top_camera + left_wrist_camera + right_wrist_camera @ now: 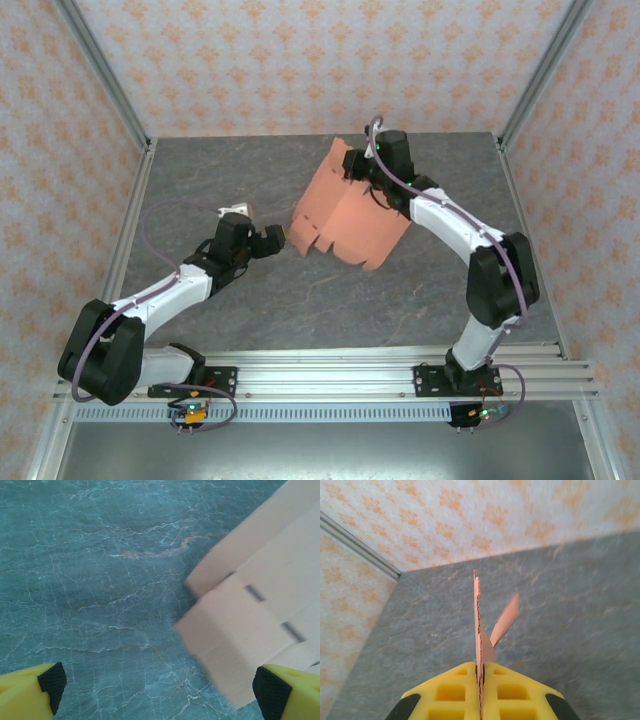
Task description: Fold the paper box
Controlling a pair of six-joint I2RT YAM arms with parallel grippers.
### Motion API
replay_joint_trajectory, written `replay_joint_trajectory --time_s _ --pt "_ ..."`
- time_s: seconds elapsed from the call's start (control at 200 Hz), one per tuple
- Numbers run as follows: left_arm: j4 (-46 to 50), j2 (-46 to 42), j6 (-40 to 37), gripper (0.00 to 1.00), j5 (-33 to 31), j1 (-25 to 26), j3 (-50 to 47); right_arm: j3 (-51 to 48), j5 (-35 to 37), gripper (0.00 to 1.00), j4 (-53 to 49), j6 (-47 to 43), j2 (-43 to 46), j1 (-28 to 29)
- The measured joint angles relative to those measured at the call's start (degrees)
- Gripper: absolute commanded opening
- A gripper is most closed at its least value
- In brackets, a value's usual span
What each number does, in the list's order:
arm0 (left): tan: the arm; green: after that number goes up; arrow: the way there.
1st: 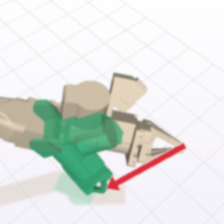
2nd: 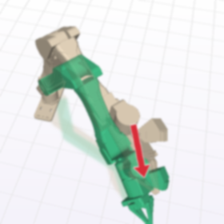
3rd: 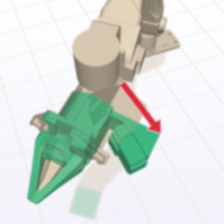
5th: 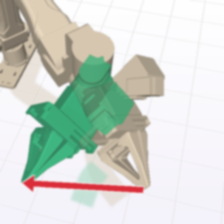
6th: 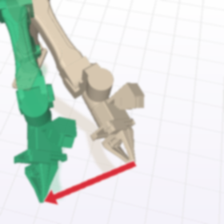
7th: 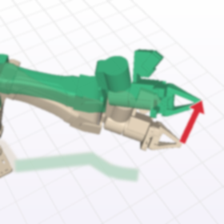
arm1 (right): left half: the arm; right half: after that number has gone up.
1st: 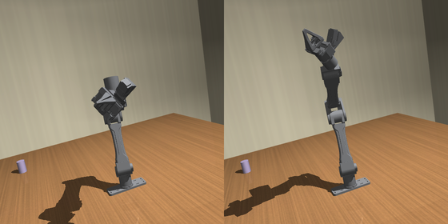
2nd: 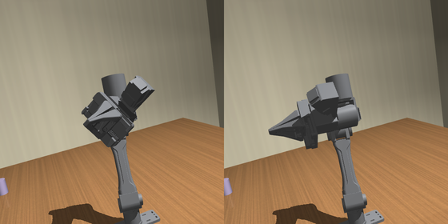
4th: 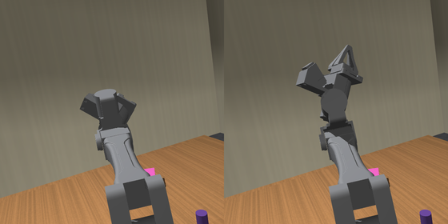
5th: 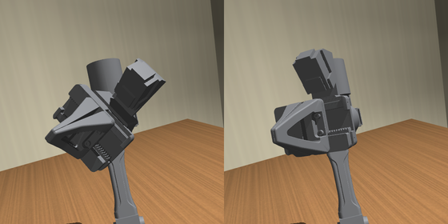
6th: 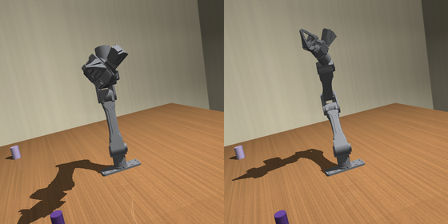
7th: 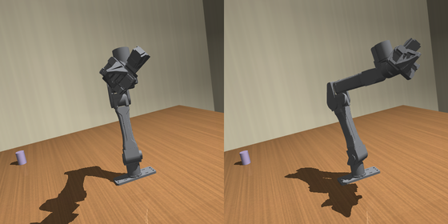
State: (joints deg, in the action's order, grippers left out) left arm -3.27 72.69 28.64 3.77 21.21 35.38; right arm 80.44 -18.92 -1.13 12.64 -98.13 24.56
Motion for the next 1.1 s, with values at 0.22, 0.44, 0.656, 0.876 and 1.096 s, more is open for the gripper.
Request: replay_joint_trajectory --time_s 0.22,0.44,0.656,0.876,1.096 --pt "-0.42 -2.32 0.46 1.0 -2.64 0.0 -1.36 10.08 8.59 0.06 -13.62 -20.28 5.29 1.84" --pt "1.49 3.1 3.78 1.0 -6.16 -0.42 -0.17 3.15 15.78 0.13 -14.03 -45.53 10.32 14.71" --pt "3.61 6.23 5.99 1.0 -5.73 -2.8 -0.13 -6.16 22.18 0.36 -15.74 -52.15 6.82 23.98" --pt "3.93 6.38 7.54 1.0 -4.98 -5.51 -0.09 -11.28 9.68 0.58 -23.8 -45.75 8.76 26.64" --pt "1.64 7.1 7.39 1.0 1.77 -5.51 -0.11 -8.74 4.13 0.59 -23.12 -34.67 16.26 18.16"
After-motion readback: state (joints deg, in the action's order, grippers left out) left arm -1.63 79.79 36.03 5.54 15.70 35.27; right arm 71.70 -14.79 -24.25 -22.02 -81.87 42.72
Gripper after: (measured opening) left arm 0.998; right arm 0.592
